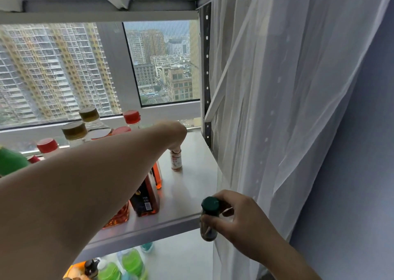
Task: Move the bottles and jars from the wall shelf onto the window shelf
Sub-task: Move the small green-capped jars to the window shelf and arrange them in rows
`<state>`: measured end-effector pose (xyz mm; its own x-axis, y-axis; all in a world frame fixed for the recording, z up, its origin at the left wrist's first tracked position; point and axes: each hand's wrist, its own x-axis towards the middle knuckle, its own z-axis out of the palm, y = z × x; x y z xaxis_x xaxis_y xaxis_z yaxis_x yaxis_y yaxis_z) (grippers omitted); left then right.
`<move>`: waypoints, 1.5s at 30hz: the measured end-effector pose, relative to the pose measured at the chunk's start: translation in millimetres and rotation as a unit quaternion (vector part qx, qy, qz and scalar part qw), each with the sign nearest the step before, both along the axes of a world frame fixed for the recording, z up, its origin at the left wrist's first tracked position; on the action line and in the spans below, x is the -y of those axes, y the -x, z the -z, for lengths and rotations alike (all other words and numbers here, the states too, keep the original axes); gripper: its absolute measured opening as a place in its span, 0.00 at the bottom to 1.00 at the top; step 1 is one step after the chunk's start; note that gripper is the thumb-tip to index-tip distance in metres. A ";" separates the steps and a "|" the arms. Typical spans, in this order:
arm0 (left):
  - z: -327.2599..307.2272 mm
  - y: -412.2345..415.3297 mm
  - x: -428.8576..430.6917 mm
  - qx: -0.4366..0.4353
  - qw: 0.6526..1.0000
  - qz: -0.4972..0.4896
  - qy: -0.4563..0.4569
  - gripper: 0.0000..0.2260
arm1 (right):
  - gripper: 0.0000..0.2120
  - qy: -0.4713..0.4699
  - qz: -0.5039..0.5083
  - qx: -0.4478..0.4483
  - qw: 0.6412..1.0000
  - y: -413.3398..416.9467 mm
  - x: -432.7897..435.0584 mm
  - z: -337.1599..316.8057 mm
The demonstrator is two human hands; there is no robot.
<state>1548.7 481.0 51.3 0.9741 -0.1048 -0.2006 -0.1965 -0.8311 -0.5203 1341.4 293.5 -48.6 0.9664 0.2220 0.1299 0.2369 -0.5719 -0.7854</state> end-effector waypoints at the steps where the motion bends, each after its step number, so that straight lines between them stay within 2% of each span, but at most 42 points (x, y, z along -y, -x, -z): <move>1: 0.1 1.0 0.6 0.002 1.000 -0.001 -0.008 0.15 | 0.13 -0.001 0.000 0.000 1.000 -0.2 -0.2 1.5; 6: -3.1 7.2 2.6 0.008 1.000 -0.005 -0.022 0.13 | 0.14 0.004 -0.001 0.004 1.000 -1.4 -1.2 5.5; 12: -3.0 11.2 1.6 0.007 1.000 -0.023 0.002 0.09 | 0.15 0.003 -0.002 0.006 1.000 -2.5 -3.0 7.2; 18: -2.3 16.4 -3.3 0.027 0.999 -0.038 0.019 0.15 | 0.16 -0.003 -0.002 0.008 1.000 -3.2 -6.0 9.6; 24: -2.3 21.5 -2.8 0.020 0.999 -0.039 0.004 0.10 | 0.16 -0.001 -0.006 0.011 1.000 -4.3 -6.6 9.7; 29: -5.2 26.8 -0.7 0.029 0.999 -0.037 0.003 0.14 | 0.17 0.001 -0.009 0.005 1.000 -4.8 -6.6 11.8; 33: -6.5 27.8 0.5 0.017 0.999 -0.040 0.005 0.07 | 0.17 0.005 -0.010 0.006 1.000 -5.8 -6.4 12.7; 38: -11.0 31.5 2.7 0.009 0.999 -0.048 0.007 0.08 | 0.18 0.000 -0.011 0.010 1.000 -9.2 -8.6 10.7; 42: -30.7 46.0 7.9 0.042 0.999 0.012 0.009 0.10 | 0.13 -0.015 -0.012 0.018 1.000 -22.6 -19.8 -6.3; 45: -58.7 65.9 9.4 0.100 0.990 0.096 0.033 0.05 | 0.12 -0.023 -0.005 0.027 0.999 -42.9 -35.3 -18.4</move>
<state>1482.8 471.5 110.1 0.9543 -0.2988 0.0086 -0.2528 -0.8222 -0.5099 1384.3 328.8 -30.2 0.9555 0.2242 0.1919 0.2851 -0.5328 -0.7968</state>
